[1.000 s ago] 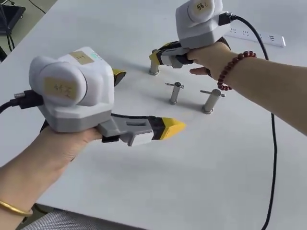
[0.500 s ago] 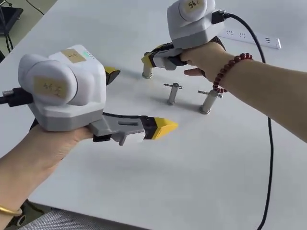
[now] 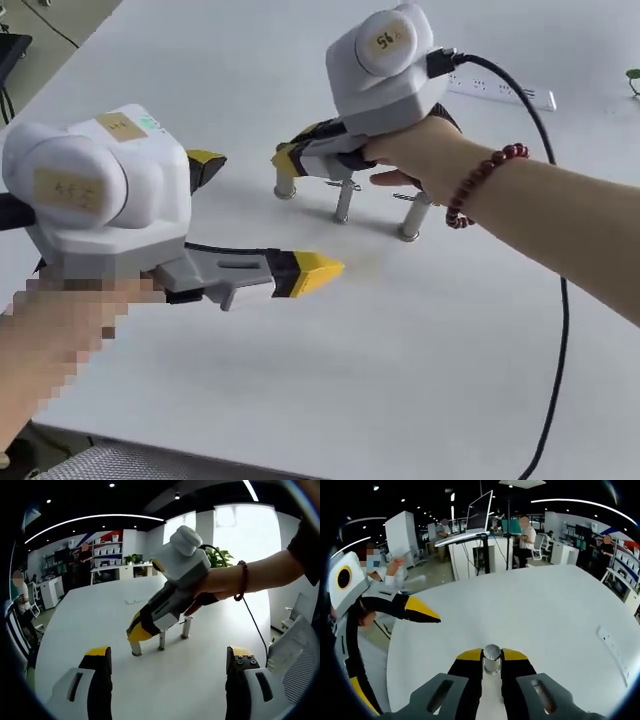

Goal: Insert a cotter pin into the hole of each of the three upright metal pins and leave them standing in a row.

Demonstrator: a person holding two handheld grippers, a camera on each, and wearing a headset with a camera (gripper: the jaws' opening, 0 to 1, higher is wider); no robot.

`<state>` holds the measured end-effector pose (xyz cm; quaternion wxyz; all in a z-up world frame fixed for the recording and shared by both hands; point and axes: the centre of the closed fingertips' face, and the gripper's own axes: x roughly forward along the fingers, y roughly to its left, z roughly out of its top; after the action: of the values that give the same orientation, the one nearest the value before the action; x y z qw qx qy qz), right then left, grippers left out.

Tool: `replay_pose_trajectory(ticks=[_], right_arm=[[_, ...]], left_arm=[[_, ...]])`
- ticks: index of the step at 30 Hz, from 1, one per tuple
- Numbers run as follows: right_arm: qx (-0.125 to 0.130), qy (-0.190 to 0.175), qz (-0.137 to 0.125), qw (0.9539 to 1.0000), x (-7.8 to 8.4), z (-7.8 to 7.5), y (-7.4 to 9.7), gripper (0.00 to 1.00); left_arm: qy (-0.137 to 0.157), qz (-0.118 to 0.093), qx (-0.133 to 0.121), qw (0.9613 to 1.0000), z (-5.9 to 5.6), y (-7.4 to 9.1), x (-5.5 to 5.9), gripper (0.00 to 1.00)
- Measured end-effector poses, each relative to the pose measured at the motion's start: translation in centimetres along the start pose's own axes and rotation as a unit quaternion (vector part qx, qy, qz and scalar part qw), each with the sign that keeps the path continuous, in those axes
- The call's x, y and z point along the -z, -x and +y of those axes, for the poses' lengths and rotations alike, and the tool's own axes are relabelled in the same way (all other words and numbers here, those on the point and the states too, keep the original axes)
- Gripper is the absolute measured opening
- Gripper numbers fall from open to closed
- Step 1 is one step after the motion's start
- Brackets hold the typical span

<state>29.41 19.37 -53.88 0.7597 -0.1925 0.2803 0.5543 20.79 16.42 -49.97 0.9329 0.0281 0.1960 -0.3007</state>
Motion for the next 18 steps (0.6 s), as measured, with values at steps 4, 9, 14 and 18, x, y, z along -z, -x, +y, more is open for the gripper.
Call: replay_pose_trajectory(ticks=[4,9,14,18], right_arm=[[-0.006,-0.006,-0.002,1.0,0.4,0.7,0.7,0.07],[-0.008,-0.002,-0.001,1.0,1.7,2.2,2.2,0.07],[-0.007,-0.002,0.001,1.0,2.6,1.9,3.2,0.07],[0.0,-0.005,0.002,1.0,3.8,2.5,4.7,0.07]], left_arm=[[0.0,-0.001,0.002,1.0,-0.4,0.1,0.0,0.95],[-0.003,-0.001,0.008,1.0,-1.1,0.2,-0.1,0.94],[-0.008,0.003,0.015,0.9999,-1.8,0.2,0.0,0.93],[-0.012,0.005,0.018,0.9998,-2.3,0.4,0.1,0.92]])
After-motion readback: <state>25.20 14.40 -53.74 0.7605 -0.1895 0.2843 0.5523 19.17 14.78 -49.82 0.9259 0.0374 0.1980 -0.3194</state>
